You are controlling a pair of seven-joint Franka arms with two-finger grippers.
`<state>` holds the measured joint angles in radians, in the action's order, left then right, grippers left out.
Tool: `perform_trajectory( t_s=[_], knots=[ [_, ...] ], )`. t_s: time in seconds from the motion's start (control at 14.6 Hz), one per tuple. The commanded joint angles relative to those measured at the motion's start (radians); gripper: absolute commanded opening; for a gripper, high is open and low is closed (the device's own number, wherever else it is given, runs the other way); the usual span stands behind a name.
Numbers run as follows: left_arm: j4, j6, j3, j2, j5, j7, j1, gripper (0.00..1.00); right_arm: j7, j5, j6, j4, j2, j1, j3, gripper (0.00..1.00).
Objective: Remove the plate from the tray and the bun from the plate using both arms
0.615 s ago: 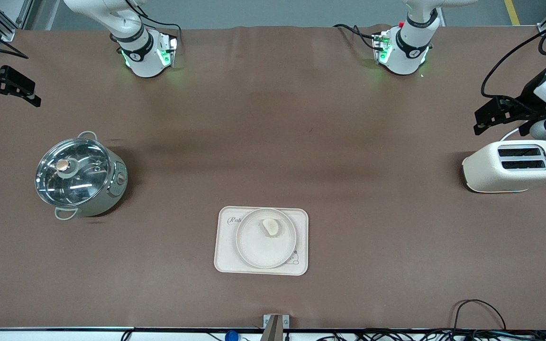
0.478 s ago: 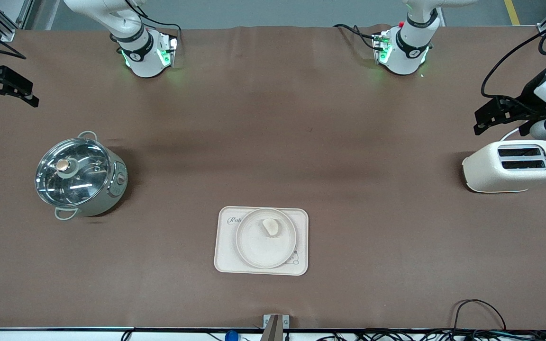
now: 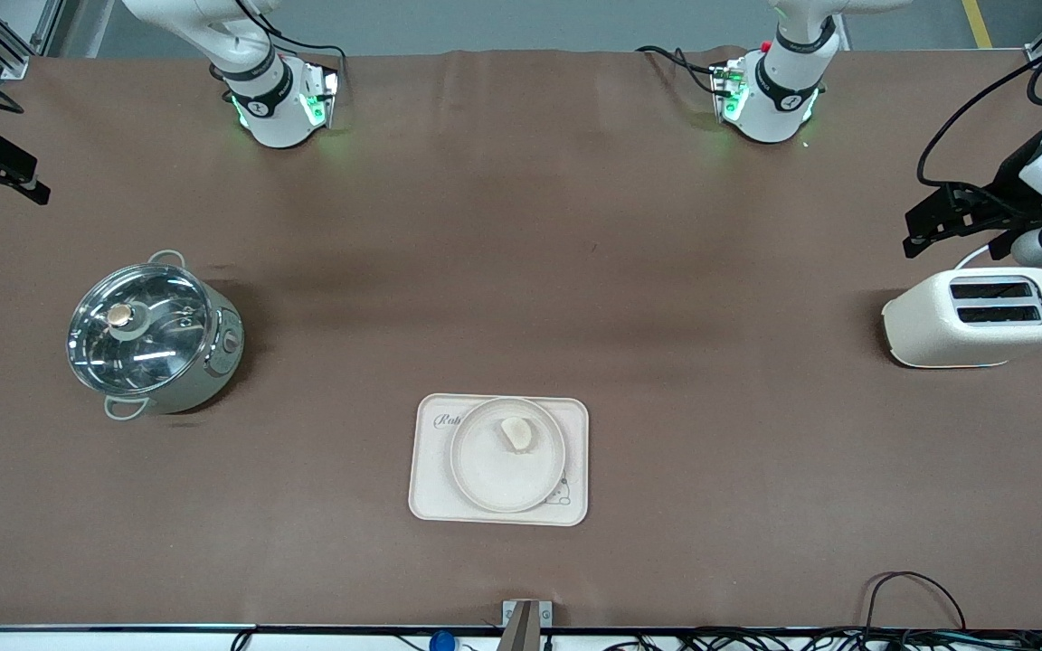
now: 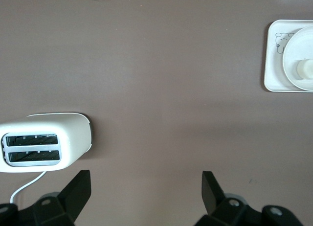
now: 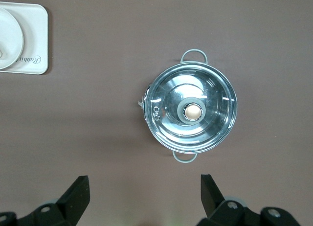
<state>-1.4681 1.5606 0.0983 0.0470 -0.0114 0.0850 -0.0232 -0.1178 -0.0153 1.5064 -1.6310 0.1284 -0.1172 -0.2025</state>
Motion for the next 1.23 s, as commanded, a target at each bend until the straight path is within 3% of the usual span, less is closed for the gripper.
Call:
perform_trajectory(
  t_s=[0.0, 1.16],
  knots=[
    [0.005, -0.005, -0.002, -0.006, -0.018, 0.013, 0.002, 1.0, 0.001, 0.005, -0.015, 0.019, -0.021, 0.002, 0.006, 1.0],
    [0.003, -0.007, -0.003, -0.006, -0.016, 0.015, 0.002, 1.0, 0.014, -0.011, 0.029, 0.052, -0.098, -0.055, 0.012, 1.0]
  ],
)
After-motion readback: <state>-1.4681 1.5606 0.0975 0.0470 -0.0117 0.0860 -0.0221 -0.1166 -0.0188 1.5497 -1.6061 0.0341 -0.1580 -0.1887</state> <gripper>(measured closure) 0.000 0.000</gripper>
